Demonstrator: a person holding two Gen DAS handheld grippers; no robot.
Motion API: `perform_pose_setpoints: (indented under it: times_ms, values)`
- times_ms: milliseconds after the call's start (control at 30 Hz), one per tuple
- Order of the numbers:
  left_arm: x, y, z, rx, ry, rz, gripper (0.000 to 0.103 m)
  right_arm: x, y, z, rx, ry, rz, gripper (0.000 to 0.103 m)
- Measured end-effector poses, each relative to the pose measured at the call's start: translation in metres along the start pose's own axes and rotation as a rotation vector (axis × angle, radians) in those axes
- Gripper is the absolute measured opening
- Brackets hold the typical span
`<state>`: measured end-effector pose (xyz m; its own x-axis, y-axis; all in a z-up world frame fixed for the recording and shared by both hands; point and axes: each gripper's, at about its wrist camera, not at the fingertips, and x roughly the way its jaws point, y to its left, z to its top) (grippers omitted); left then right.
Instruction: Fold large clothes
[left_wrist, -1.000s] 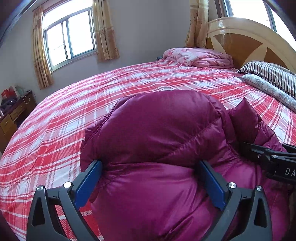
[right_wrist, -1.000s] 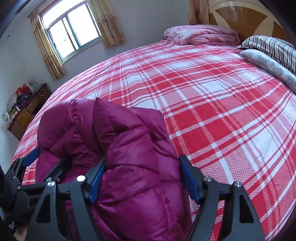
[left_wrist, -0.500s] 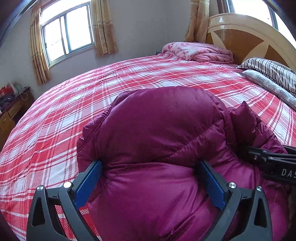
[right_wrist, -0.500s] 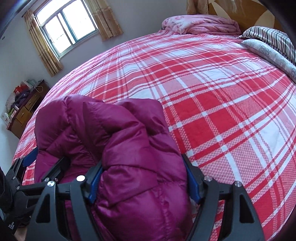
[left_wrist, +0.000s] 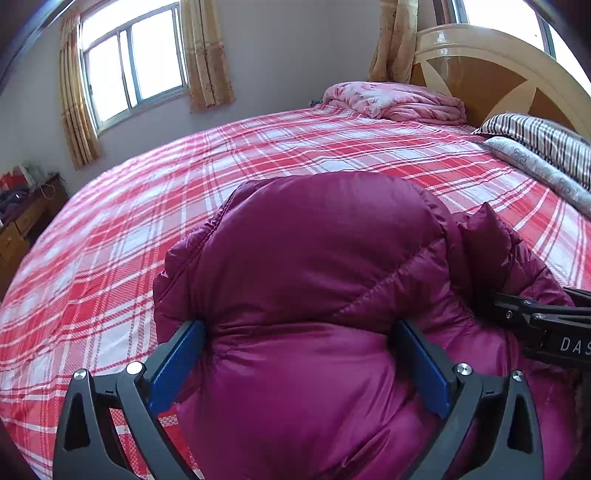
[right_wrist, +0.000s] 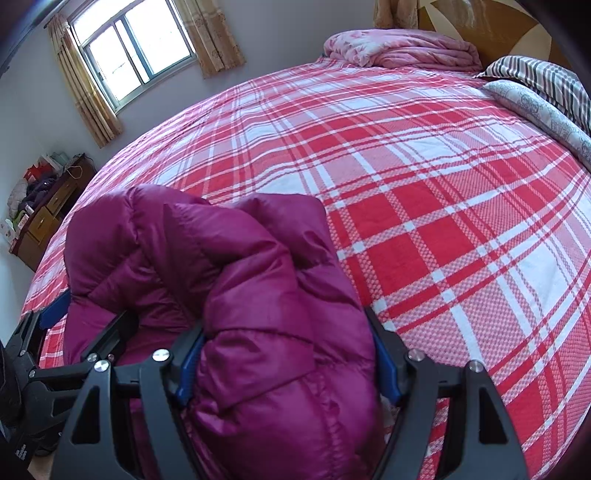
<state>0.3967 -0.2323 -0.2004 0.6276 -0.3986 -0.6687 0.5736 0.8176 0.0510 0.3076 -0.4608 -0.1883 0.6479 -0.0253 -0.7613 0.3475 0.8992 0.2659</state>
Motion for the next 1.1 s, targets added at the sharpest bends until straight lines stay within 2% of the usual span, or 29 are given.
perform_pose_setpoints:
  times_ms: [67,200,267,333,500,567,633,667,733,800,867,967,1100]
  values:
    - [-0.013,0.016,-0.003,-0.058,0.029,-0.047,0.102,-0.006,-0.007,0.003,0.017,0.030,0.060,0.077]
    - [-0.043,0.052,-0.027,-0.181,0.010,-0.120,0.102,-0.024,-0.024,-0.003,0.094,0.051,0.169,0.084]
    - [-0.053,0.067,-0.044,-0.247,0.000,-0.132,0.102,-0.032,-0.033,-0.011,0.117,0.037,0.207,0.087]
    - [-0.052,0.079,-0.059,-0.313,-0.002,-0.208,0.102,-0.033,-0.039,-0.017,0.130,0.027,0.250,0.087]
    - [-0.041,0.077,-0.071,-0.428,0.012,-0.382,0.102,-0.030,-0.040,-0.019,0.134,0.026,0.296,0.088]
    - [-0.036,0.067,-0.068,-0.431,0.017,-0.427,0.102,-0.026,-0.037,-0.019,0.121,0.040,0.316,0.080]
    - [-0.033,0.054,-0.063,-0.393,0.020,-0.437,0.102,-0.018,-0.033,-0.020,0.113,0.091,0.389,0.054]
    - [-0.031,0.050,-0.061,-0.382,0.020,-0.446,0.102,-0.015,-0.033,-0.021,0.118,0.104,0.402,0.051]
    - [-0.031,0.048,-0.058,-0.385,0.026,-0.465,0.100,-0.015,-0.032,-0.023,0.117,0.111,0.432,0.037]
    - [-0.036,0.045,-0.055,-0.370,0.026,-0.485,0.083,-0.017,-0.032,-0.026,0.131,0.102,0.458,0.030]
    - [-0.050,0.035,-0.049,-0.307,0.020,-0.433,0.072,-0.025,-0.028,-0.029,0.119,0.077,0.458,0.026]
    - [-0.071,0.030,-0.045,-0.254,0.021,-0.360,0.067,-0.036,-0.017,-0.036,0.117,0.063,0.470,0.023]
    - [-0.107,0.035,-0.051,-0.199,-0.021,-0.295,0.065,-0.050,0.003,-0.050,0.128,0.036,0.515,0.022]
